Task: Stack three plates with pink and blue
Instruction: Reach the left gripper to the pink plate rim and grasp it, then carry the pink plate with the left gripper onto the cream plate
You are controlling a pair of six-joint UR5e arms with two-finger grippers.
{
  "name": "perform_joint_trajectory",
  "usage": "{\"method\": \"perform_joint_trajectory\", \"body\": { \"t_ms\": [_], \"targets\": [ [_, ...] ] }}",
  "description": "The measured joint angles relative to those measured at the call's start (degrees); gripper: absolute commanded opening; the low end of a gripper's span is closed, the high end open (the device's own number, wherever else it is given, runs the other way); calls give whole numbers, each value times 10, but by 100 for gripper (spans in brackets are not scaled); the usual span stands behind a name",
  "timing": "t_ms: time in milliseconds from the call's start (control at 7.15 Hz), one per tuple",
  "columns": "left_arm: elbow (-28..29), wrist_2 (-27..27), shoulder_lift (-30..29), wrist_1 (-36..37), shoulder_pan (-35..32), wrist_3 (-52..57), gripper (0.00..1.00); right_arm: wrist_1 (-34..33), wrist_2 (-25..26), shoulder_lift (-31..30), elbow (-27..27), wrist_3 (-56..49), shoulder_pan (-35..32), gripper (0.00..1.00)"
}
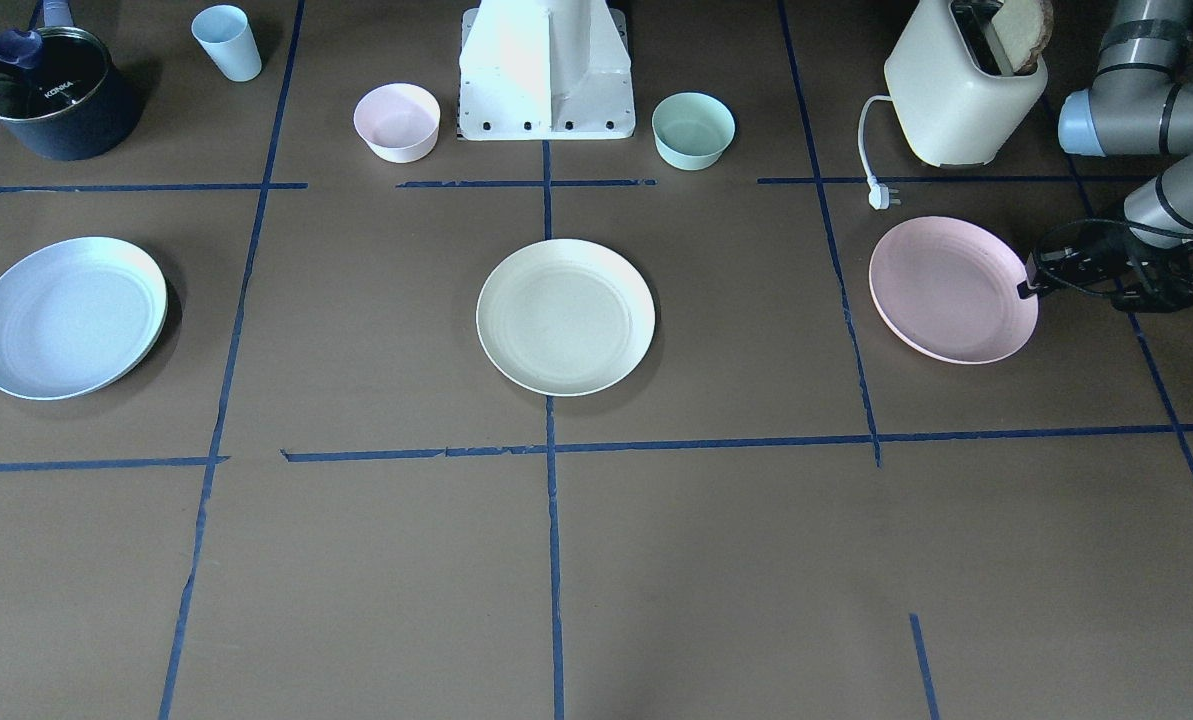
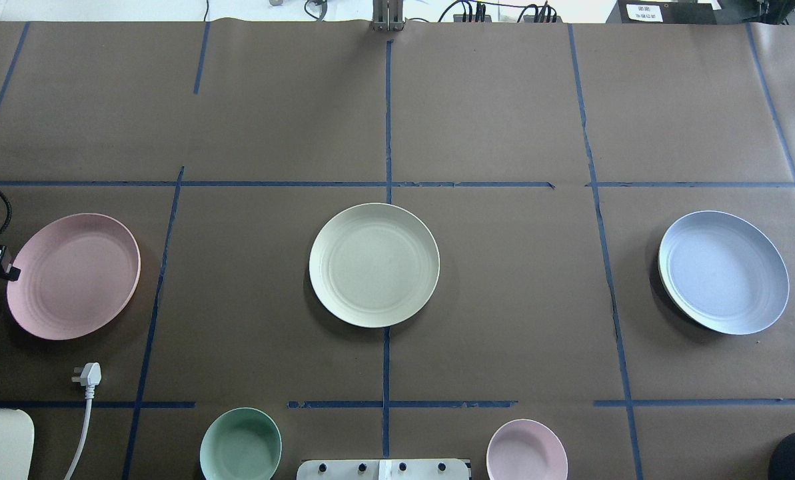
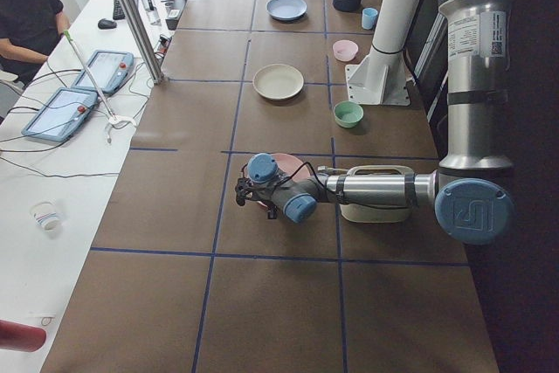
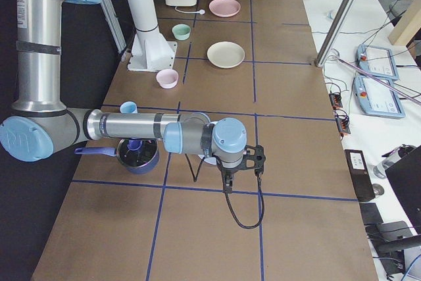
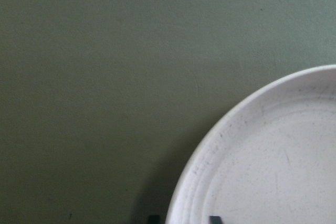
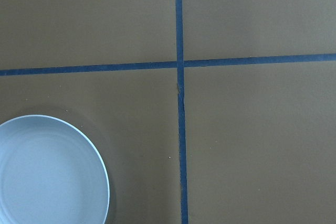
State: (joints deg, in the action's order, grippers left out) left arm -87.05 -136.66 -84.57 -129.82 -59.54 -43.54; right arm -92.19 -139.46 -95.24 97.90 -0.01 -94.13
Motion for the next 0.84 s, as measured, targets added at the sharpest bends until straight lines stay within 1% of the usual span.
{"method": "perform_joint_trajectory", "body": {
  "t_ms": [280,420,559,699,839],
  "targets": [
    [-10,-14,3,2,-6,1,0,-1,1,7,0,24,0,100],
    [-13,-45,1,3,-21,1,0,-1,0,8,0,28,0,100],
    [-15,-91,-2,5,-49,0,0,-1,-1,8,0,30,0,100],
    [-28,-126,-6,17,-71,-5,0,0,-2,10,0,30,0,100],
    [-56,-140,-19,47,-81,-22,0,1,-2,12,0,30,1,100]
  ]
}}
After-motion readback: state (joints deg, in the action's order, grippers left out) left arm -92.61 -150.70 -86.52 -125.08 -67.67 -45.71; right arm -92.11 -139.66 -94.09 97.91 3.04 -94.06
